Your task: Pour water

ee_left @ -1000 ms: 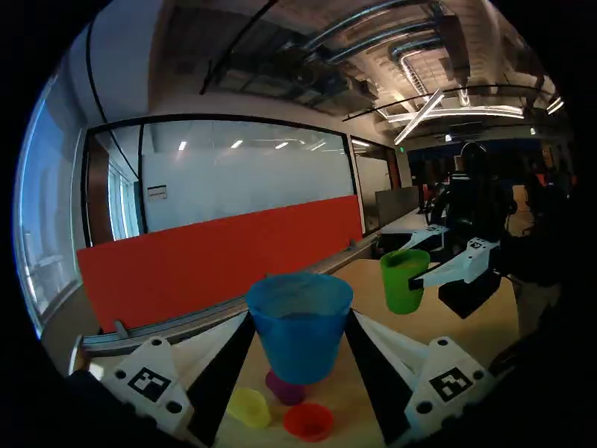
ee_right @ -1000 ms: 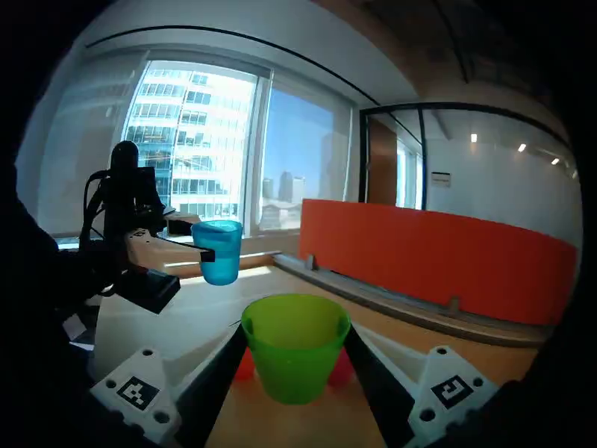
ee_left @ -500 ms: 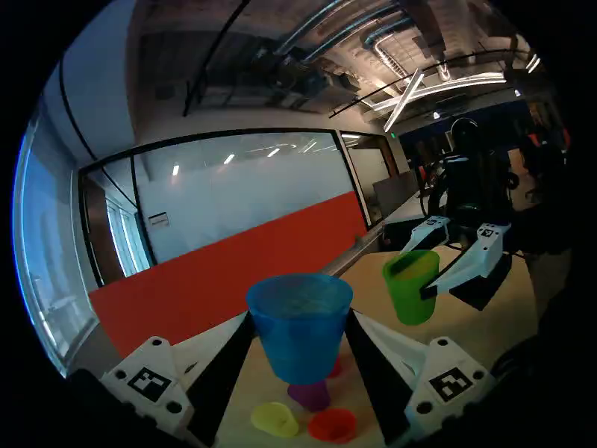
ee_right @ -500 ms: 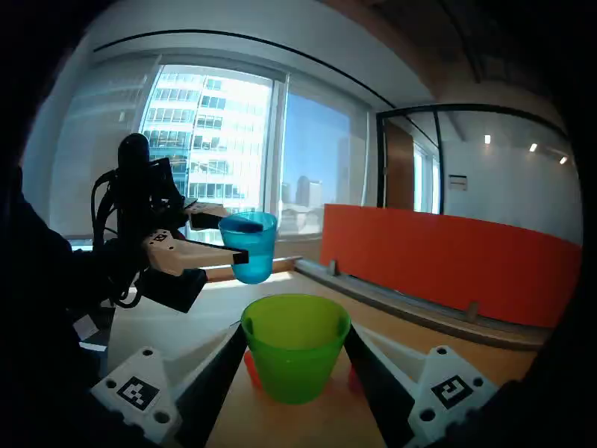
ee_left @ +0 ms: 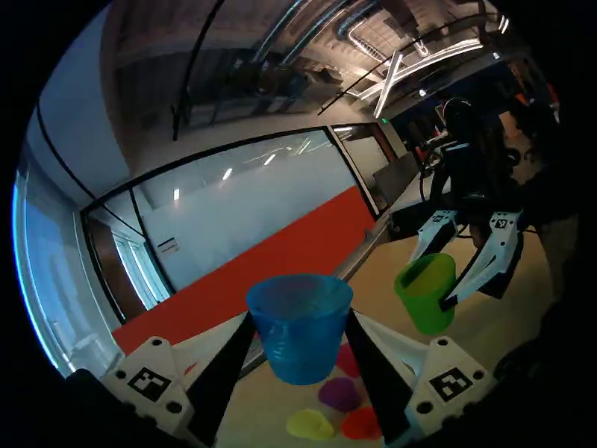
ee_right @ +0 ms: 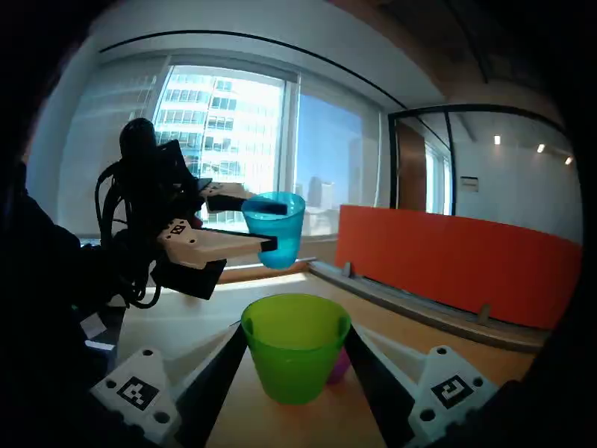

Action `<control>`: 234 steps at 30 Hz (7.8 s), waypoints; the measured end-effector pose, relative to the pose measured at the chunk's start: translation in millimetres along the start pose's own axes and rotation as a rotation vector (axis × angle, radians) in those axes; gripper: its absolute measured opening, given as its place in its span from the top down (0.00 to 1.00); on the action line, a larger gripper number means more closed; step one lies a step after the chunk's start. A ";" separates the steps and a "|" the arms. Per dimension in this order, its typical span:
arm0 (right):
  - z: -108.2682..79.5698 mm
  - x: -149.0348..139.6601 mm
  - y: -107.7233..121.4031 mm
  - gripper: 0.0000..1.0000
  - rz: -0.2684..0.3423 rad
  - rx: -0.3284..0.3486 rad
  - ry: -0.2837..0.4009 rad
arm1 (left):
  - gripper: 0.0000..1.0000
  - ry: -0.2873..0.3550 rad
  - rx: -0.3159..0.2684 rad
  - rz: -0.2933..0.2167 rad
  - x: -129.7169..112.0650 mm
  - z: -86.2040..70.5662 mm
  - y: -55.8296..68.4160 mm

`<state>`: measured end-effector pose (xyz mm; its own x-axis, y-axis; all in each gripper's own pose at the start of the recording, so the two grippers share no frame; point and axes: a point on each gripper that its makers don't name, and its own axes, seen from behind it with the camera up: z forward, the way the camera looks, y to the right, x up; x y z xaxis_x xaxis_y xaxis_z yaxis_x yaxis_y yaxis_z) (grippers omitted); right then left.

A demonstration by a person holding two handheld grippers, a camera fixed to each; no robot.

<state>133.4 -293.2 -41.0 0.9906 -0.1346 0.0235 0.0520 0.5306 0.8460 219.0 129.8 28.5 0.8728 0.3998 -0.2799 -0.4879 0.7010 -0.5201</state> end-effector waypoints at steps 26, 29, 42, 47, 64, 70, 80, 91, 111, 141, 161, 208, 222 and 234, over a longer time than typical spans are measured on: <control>17.0 -4.4 -25.8 0.09 0.009 0.068 -0.004 | 0.16 0.018 0.036 0.269 38.0 -4.5 -7.1; 18.6 -4.7 -27.1 0.09 0.008 0.073 -0.005 | 0.17 0.018 0.037 0.298 39.2 -4.5 -5.6; 25.3 -3.5 -32.8 0.09 0.004 0.088 -0.004 | 0.16 0.020 0.041 0.414 45.2 -3.8 -2.2; 26.4 -4.2 -34.3 0.09 0.007 0.092 -0.003 | 0.17 0.020 0.041 0.446 48.3 -3.0 -1.5; 28.9 -3.9 -35.3 0.09 0.004 0.097 0.002 | 0.17 0.034 0.050 0.547 63.1 -2.9 -1.4; 29.2 -3.3 -35.0 0.09 0.002 0.097 0.004 | 0.17 0.035 0.057 0.572 65.7 -3.4 -2.2; 29.2 -2.3 -35.1 0.10 -0.004 0.098 0.004 | 0.17 0.039 0.060 0.607 67.6 -2.8 -0.7; 28.3 -1.6 -34.1 0.10 -0.011 0.094 0.006 | 0.17 0.046 0.068 0.652 72.7 -4.5 0.3; 26.5 1.0 -31.0 0.10 -0.016 0.087 0.010 | 0.17 0.058 0.078 0.737 84.6 -6.7 3.1; 22.7 4.2 -30.2 0.10 -0.024 0.084 0.019 | 0.17 0.062 0.093 0.883 94.7 -6.4 4.2; 20.9 3.8 -30.3 0.10 -0.026 0.082 0.023 | 0.17 0.075 0.107 0.998 107.7 -3.6 3.8; 21.2 7.2 -32.2 0.10 -0.032 0.074 0.036 | 0.16 0.110 0.085 0.899 106.9 -6.6 16.3; 21.1 12.0 -29.2 0.10 -0.029 0.068 0.054 | 0.17 0.106 0.049 0.376 98.1 -5.8 6.3; 19.2 18.4 -29.0 0.10 -0.031 0.064 0.068 | 0.17 0.114 0.017 -0.077 93.3 -5.0 -7.2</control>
<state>147.7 -327.1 -55.0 0.9951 -0.0916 -0.0375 0.0765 0.4725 0.8780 304.0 159.1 2.1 0.9029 0.2756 -0.3299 -0.4188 0.7370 -0.5305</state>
